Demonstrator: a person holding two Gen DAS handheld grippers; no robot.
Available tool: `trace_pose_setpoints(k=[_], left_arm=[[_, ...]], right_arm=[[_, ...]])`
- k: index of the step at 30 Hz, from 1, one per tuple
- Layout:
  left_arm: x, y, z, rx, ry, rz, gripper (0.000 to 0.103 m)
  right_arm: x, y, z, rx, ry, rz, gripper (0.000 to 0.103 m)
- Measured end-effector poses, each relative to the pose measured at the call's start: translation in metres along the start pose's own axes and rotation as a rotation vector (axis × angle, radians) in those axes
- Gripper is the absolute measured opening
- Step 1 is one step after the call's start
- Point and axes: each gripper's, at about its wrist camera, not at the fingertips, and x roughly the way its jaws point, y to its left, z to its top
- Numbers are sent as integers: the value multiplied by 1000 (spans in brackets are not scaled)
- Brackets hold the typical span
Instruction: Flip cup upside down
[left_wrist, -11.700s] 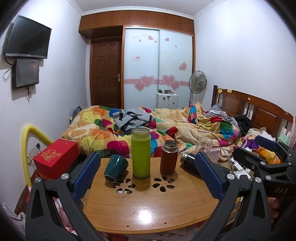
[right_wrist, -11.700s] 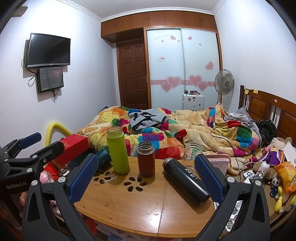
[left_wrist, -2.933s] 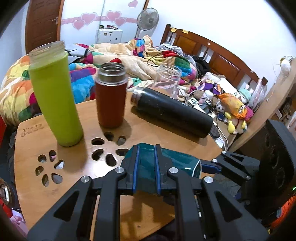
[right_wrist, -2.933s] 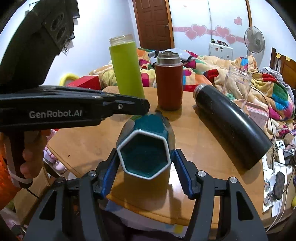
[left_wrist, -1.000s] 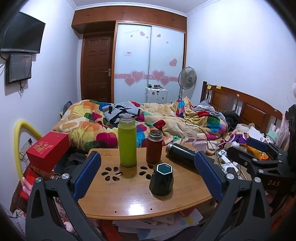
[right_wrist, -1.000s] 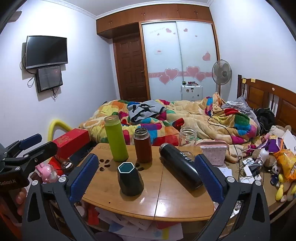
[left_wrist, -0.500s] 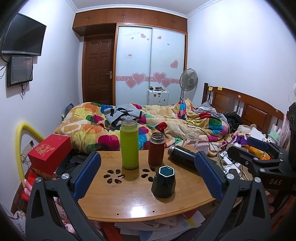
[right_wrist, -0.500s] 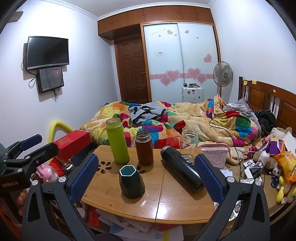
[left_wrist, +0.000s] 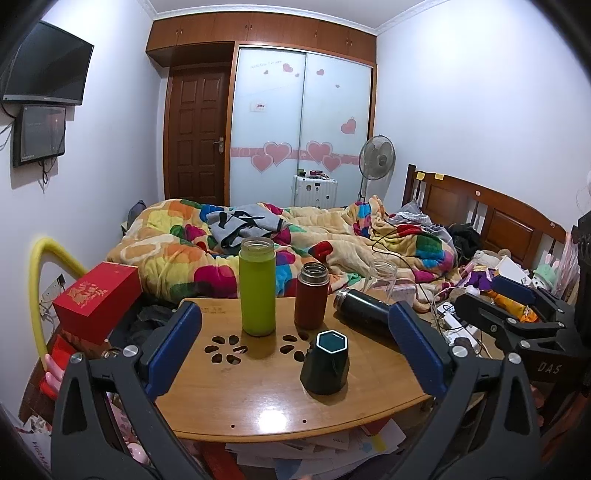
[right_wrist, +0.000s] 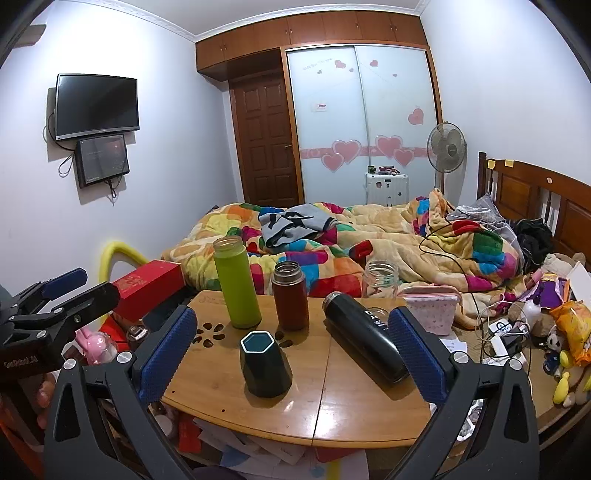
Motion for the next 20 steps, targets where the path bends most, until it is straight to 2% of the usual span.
trace_pose_setpoints(k=[20], left_arm=[[1,-6,1,7,6,-12,102]], right_arm=[[2,4,-1,0,5,11,103]])
